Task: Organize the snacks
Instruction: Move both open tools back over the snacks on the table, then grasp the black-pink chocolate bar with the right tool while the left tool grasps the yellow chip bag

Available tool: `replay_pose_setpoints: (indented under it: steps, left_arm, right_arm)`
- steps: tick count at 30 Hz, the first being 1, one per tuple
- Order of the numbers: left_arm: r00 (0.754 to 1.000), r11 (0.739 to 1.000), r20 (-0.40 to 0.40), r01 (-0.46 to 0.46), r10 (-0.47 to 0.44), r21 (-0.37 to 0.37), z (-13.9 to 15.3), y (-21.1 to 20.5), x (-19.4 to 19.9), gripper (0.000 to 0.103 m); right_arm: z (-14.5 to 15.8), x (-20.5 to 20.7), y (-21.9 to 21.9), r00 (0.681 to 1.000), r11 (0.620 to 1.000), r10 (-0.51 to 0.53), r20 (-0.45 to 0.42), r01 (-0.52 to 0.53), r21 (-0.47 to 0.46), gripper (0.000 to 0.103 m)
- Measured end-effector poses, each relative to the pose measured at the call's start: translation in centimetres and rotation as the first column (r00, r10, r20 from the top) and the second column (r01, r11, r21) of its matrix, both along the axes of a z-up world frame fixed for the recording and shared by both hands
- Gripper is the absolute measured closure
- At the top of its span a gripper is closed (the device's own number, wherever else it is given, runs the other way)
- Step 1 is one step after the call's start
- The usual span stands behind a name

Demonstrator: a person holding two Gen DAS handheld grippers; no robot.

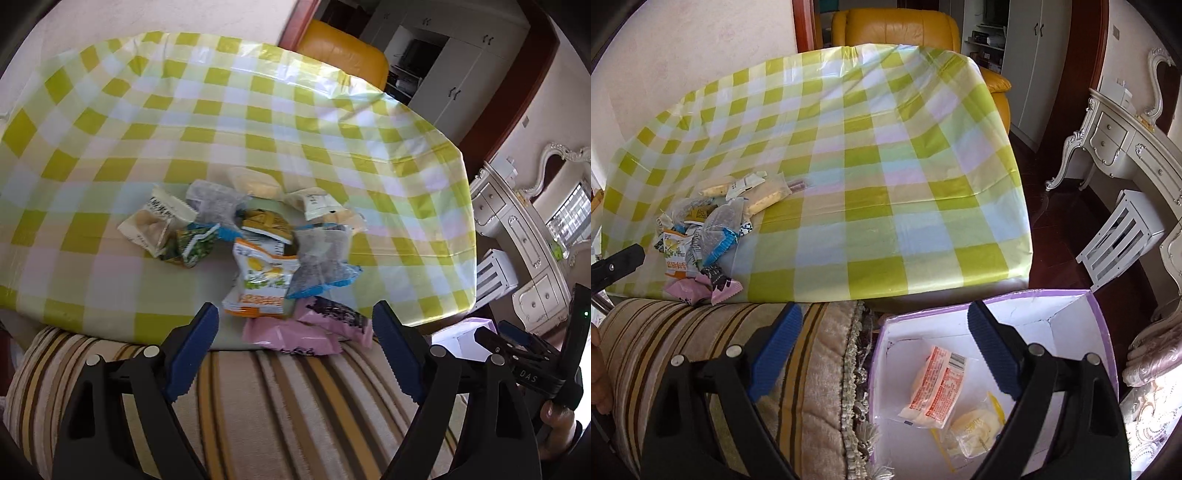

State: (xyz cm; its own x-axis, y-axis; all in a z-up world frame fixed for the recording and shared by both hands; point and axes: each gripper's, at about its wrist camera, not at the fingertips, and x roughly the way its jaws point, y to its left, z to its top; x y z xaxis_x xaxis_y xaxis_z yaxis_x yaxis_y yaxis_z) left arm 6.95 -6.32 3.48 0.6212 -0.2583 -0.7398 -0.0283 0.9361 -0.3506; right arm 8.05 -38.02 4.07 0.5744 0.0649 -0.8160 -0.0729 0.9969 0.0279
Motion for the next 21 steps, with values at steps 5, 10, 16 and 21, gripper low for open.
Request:
replay_pose_setpoints:
  steps: [5, 10, 16, 21]
  left_arm:
    - [0.998, 0.997, -0.042, -0.055, 0.053, -0.045, -1.1, 3.0, -0.4, 0.022]
    - [0.996, 0.995, -0.074, -0.054, 0.048, -0.087, -2.1, 3.6, 0.0, 0.027]
    - [0.996, 0.995, -0.084, -0.027, 0.018, -0.097, -2.7, 3.4, 1.2, 0.034]
    - [0.995, 0.998, -0.1, -0.003, -0.003, -0.064, -3.2, 2.8, 3.2, 0.035]
  right_arm:
    - [-0.7, 1.1, 2.6, 0.997, 0.998, 0.052, -0.055, -0.049, 0.042, 0.012]
    - [-1.4, 2.1, 6.6, 0.985, 0.988, 0.15, -0.08, -0.146, 0.054, 0.012]
    - [-2.2, 3.6, 10.6, 0.965, 0.971, 0.238, -0.106, -0.234, 0.051, 0.012]
    - [-3.2, 4.8, 13.0, 0.945, 0.955, 0.297, -0.137, -0.293, 0.048, 0.012]
